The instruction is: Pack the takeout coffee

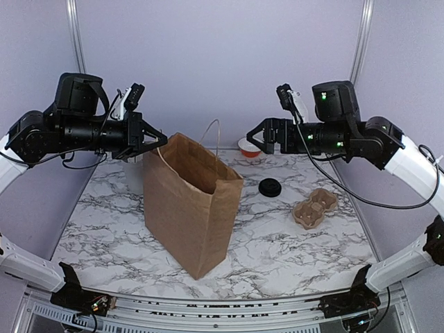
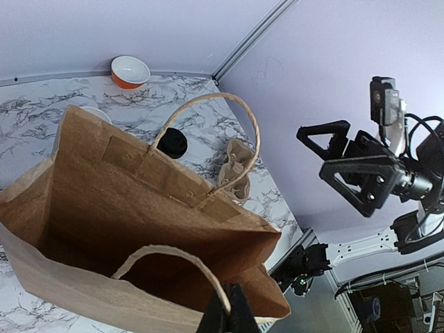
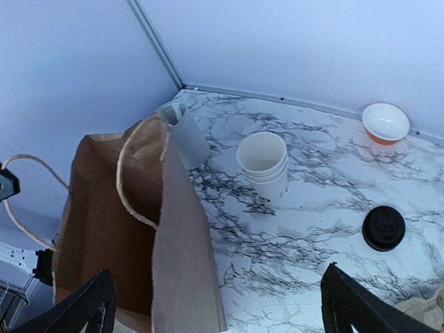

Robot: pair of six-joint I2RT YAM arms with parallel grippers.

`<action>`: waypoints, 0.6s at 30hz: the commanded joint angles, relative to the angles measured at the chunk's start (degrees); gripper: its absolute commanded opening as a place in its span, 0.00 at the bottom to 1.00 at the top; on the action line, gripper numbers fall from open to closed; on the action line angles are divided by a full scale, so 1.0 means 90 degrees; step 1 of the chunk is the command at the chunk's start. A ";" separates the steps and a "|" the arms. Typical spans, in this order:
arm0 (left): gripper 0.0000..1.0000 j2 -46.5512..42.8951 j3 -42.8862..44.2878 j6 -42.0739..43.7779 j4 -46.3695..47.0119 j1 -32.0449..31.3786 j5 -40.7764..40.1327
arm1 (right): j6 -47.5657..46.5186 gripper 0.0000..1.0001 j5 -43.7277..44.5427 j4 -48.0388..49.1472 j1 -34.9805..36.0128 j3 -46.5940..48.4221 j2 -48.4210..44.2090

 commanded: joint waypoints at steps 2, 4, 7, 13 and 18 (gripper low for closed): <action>0.00 -0.0248 0.0033 0.0172 0.0309 -0.0020 0.0198 | 0.0228 0.99 0.0342 -0.0299 -0.1042 -0.0428 -0.0412; 0.00 -0.0261 0.0032 0.0215 0.0330 -0.0025 0.0264 | 0.0148 0.99 0.0348 -0.0328 -0.1483 -0.0727 -0.0481; 0.00 -0.0263 0.0074 0.0279 0.0400 -0.0024 0.0461 | -0.0103 0.99 0.0387 -0.0321 -0.2286 -0.1403 -0.0576; 0.00 -0.0223 0.0246 0.0483 0.0392 -0.0007 0.0792 | -0.0390 1.00 0.0590 0.0126 -0.3505 -0.3059 -0.0545; 0.00 -0.0112 0.0319 0.0642 0.0377 0.0059 0.1074 | -0.0793 1.00 -0.0106 0.1033 -0.4045 -0.3900 -0.0329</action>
